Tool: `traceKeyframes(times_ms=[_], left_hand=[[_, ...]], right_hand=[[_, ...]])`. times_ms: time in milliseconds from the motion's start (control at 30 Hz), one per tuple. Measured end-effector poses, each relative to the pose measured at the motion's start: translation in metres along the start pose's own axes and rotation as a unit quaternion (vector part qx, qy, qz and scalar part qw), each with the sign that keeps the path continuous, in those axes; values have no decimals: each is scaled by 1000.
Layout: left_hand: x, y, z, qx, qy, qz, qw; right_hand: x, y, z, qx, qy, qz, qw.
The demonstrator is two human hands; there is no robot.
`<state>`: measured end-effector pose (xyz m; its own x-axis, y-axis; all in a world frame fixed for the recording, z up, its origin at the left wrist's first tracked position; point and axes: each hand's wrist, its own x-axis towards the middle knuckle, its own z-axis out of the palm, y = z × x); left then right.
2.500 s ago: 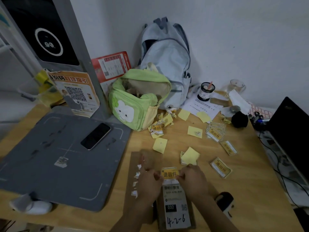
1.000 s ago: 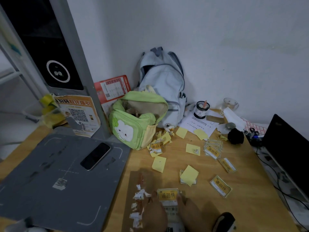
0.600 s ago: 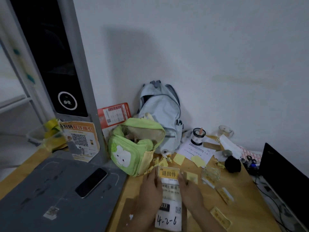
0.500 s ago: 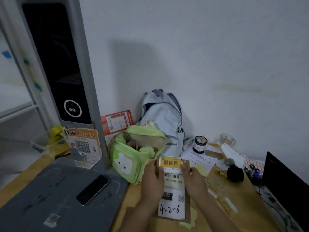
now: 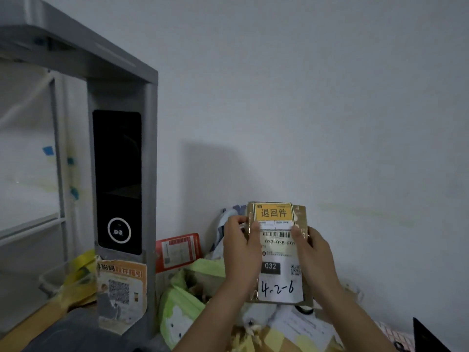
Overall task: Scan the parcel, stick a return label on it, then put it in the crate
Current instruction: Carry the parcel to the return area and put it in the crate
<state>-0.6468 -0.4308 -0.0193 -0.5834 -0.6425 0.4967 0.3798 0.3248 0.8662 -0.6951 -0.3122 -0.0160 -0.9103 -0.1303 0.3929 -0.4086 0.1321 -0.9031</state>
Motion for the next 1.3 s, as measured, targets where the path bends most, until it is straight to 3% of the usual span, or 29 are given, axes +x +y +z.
traceKeyframes(times_ms=[300,600,867,1033,1300], left_hand=[[-1,28,18,-45,-52,26,997],[-35,42,39,-98,-237,21,966],[-125,57,42,-154,-379,8,913],[-216,98,44,-224,-497,-20,838],[-385,180,22,-295,-676,-47,674]], right_hand=[[-11,-29,-24,7,82,-14,996],[-67,-43,-70,-49,222,40,973],[-173,-51,-116,-102,365,112,919],[-275,-73,-167,-133,466,166,859],[-464,-132,-224,-192,649,208,707]])
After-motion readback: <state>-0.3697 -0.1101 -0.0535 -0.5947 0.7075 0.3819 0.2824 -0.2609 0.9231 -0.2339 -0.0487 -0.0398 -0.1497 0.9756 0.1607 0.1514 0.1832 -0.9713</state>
